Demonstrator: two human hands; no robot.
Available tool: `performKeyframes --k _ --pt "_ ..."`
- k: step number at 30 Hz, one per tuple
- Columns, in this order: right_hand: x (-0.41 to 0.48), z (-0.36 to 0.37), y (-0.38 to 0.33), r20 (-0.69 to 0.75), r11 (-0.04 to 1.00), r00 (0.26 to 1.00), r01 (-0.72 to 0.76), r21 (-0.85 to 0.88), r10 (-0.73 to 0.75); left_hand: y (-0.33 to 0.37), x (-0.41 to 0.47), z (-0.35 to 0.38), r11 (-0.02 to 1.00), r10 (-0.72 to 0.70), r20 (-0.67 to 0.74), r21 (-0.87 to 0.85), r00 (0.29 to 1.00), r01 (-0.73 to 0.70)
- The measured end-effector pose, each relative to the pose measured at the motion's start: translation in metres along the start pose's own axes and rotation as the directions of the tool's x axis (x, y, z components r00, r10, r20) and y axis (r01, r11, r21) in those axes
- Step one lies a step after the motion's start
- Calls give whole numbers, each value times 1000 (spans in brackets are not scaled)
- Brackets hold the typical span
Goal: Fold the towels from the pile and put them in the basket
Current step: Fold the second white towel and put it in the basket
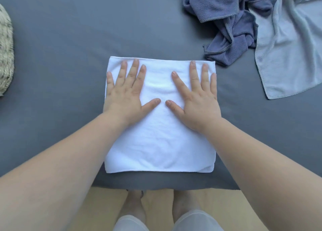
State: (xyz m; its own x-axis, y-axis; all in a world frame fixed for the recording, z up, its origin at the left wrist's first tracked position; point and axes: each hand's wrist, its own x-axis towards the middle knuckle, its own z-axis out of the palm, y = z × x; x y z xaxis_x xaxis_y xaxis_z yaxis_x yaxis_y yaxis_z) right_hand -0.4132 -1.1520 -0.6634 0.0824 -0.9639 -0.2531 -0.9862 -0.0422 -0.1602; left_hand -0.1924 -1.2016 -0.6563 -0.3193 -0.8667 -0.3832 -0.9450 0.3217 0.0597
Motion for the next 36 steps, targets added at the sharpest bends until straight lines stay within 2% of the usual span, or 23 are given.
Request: performKeyframes --k 9,12,14,16,22,24,28,30,32,36 --pt "29 -11 13 -5 1000 1000 7 -22 -7 -16 22 -7 998 -29 -50 -61 998 26" --pt "43 -19 23 -155 999 987 45 6 -43 -25 29 -19 998 0 -82 -58 997 -4" --pt "54 -26 29 -273 996 958 80 -33 -86 -31 37 -32 996 25 -177 -84 984 -41" --pt "67 -37 34 -237 993 965 100 -67 -113 -35 50 -48 996 64 -223 -49 973 -77" --pt "85 -67 44 -23 961 969 241 -135 -246 -43 71 -79 997 67 -77 -18 995 -68" --pt "85 -71 44 -12 944 956 287 -162 -292 -47 71 -79 999 50 -63 -10 997 -51" --pt "81 -70 45 -44 929 933 349 -123 -357 -49 71 -81 990 127 -72 66 989 -122" --pt "83 -71 46 -66 935 934 345 -82 -350 -51 73 -85 989 139 -96 70 986 -133" --pt "86 -75 45 -119 948 940 316 -39 -319 -54 75 -89 994 112 -176 38 978 -107" --pt "86 -85 37 -281 982 946 183 47 -163 -53 65 -92 997 12 -367 -63 930 -38"
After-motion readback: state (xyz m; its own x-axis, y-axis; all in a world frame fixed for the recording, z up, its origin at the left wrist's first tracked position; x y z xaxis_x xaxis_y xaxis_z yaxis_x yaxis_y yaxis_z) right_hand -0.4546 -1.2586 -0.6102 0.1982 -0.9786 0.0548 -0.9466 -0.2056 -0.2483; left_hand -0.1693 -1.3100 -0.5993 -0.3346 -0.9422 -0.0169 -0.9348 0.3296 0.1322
